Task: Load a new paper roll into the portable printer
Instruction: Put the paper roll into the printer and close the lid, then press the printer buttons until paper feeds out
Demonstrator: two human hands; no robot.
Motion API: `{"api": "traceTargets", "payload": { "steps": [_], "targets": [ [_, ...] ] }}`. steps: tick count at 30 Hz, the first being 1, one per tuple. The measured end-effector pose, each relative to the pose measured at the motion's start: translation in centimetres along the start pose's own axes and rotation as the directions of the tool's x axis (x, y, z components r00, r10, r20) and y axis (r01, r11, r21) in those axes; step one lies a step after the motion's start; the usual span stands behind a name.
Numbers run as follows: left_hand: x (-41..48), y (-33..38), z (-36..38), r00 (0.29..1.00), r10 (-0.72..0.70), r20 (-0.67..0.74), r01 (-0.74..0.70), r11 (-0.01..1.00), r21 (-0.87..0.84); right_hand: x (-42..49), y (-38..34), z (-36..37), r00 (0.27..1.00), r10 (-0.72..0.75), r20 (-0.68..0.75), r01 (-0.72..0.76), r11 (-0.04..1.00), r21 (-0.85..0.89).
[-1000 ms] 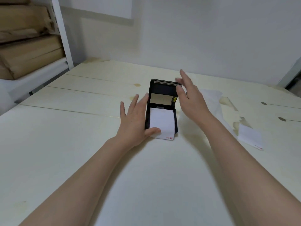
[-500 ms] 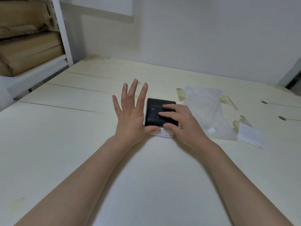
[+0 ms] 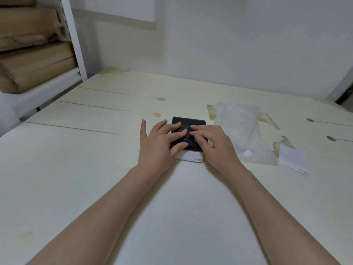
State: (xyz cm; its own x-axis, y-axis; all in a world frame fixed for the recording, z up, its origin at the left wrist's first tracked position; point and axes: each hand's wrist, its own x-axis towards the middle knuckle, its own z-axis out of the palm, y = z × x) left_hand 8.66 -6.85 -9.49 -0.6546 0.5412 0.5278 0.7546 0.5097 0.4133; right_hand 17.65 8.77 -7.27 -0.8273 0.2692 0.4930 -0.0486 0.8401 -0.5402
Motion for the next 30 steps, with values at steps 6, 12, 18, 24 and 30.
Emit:
{"api": "traceTargets", "payload": {
  "steps": [6,12,18,24,30],
  "targets": [
    [-0.1,-0.1,0.5,0.98,-0.198,0.028,0.199,0.979,-0.05,4.3,-0.5,0.5,0.912,0.396,0.108,-0.394,0.918,-0.044],
    [0.7,-2.5,-1.2,0.944,-0.225,0.241,0.275,0.94,-0.202,4.9,-0.7,-0.3,0.852,0.485,0.198,-0.513,0.849,0.128],
    [1.5,-5.0,-2.0,0.896,-0.015,0.445,0.251,0.841,-0.479,4.8,-1.8,-2.6,0.736,0.492,0.465,-0.607,0.783,0.133],
    [1.2,-3.2,-2.2,0.94,-0.296,0.172,0.339,0.871,-0.355,3.6,-1.7,-1.6,0.827,0.484,0.285,-0.557,0.636,0.535],
    [0.8,0.5,-1.5,0.837,-0.329,0.437,0.522,0.244,-0.817,1.8,-1.4,0.8,0.864,0.445,0.238,-0.28,0.031,0.96]
  ]
}}
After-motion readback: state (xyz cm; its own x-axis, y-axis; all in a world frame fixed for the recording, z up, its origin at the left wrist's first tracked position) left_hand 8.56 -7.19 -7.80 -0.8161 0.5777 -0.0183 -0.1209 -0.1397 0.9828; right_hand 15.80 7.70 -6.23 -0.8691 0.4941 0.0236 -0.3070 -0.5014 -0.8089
